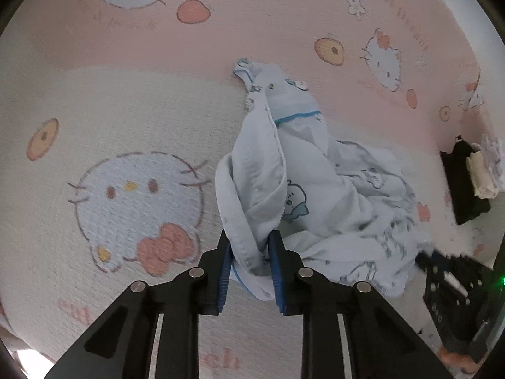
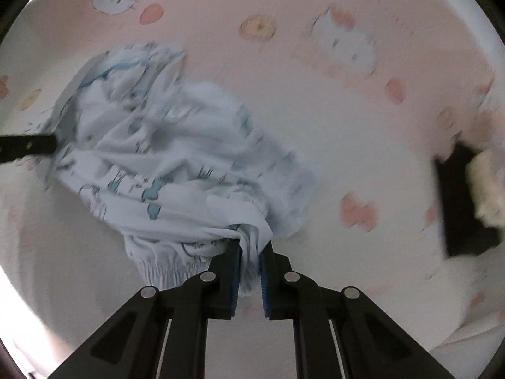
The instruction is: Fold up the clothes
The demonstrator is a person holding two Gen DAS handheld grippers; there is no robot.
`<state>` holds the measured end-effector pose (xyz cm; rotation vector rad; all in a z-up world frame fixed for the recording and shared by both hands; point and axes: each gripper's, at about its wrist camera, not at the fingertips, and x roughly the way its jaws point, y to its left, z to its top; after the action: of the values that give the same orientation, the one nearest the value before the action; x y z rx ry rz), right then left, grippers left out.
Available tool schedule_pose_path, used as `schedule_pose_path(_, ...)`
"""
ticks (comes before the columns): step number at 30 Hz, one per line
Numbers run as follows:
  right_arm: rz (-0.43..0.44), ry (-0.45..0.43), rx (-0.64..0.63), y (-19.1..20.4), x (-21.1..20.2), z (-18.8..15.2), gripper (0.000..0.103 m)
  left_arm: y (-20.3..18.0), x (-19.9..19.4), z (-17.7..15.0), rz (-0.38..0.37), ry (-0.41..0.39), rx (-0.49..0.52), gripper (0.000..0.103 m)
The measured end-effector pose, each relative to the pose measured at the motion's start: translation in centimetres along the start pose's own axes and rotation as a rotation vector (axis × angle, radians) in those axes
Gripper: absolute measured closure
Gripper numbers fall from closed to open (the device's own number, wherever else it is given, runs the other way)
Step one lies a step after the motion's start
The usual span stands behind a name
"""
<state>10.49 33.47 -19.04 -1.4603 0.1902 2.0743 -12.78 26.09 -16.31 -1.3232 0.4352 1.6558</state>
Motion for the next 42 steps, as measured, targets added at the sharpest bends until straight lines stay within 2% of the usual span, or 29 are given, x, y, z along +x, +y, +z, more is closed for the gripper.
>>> schedule_pose_path(7,-0.153,-0.101,-0.017,-1.3,-0.9,1.9,0.095,-1.2,0.4,-0.1,-0.062,0.011,0.010,0.083)
schedule_pose_path(12,-0.226,-0.171,-0.013,-2.6,-1.7,3.0,0.095,-1.8,0.4,0.7,-0.056,0.007,0.033,0.083)
schedule_pose_path(17,-0.319,-0.301,0.046,-4.0,-4.1,3.3,0.095,-2.0,-0.6,2.2,-0.062,-0.043,0.039,0.083)
schedule_pose_path(19,-0.324,-0.336,0.085,-5.3,-4.9,3.6,0.095,-2.0,-1.0,2.8,-0.071,-0.053,0.035,0.083)
schedule_pose_path(23,-0.201,-0.272,0.149,-6.8,-4.8,3.4,0.095,-1.8,-1.6,2.8,-0.060,-0.062,0.051,0.083)
schedule_pose_path(26,-0.146,-0.167,0.141,-6.2,-3.0,2.8,0.095,-1.7,-1.7,2.5,-0.044,-0.064,0.060,0.083)
schedule_pose_path(29,-0.027,-0.066,0.208,-6.4,-1.6,1.6,0.095,-1.4,-0.8,2.2,-0.077,-0.040,0.024,0.083)
schedule_pose_path(33,0.074,0.006,0.298,-7.5,-0.7,0.5,0.093,-0.2,-0.5,1.7,-0.146,0.000,-0.085,0.082)
schedule_pose_path(34,0.098,0.014,0.321,-7.8,-0.6,0.3,0.093,0.0,-0.3,1.7,-0.167,0.024,-0.109,0.080)
schedule_pose_path(35,0.123,0.019,0.347,-8.1,-0.7,0.1,0.092,0.2,0.0,1.6,-0.186,0.048,-0.130,0.073)
schedule_pose_path(36,0.151,0.025,0.380,-8.3,-0.7,-0.3,0.089,0.2,0.1,1.4,-0.195,0.063,-0.141,0.059)
schedule_pose_path(37,0.186,0.035,0.428,-8.7,-0.7,-0.6,0.076,0.1,0.2,1.3,-0.196,0.062,-0.145,0.053)
schedule_pose_path(38,0.229,0.052,0.478,-9.3,-0.4,-1.0,0.056,0.0,0.2,1.1,-0.197,0.061,-0.148,0.048)
schedule_pose_path(39,0.267,0.067,0.516,-9.6,-0.2,-1.3,0.048,-0.2,0.3,1.0,-0.194,0.061,-0.147,0.047)
schedule_pose_path(40,0.293,0.074,0.539,-9.7,-0.1,-1.6,0.044,-0.4,0.5,0.9,-0.185,0.064,-0.137,0.047)
schedule_pose_path(42,0.343,0.089,0.567,-9.8,0.1,-2.1,0.044,-0.9,0.8,0.8,-0.165,0.074,-0.117,0.047)
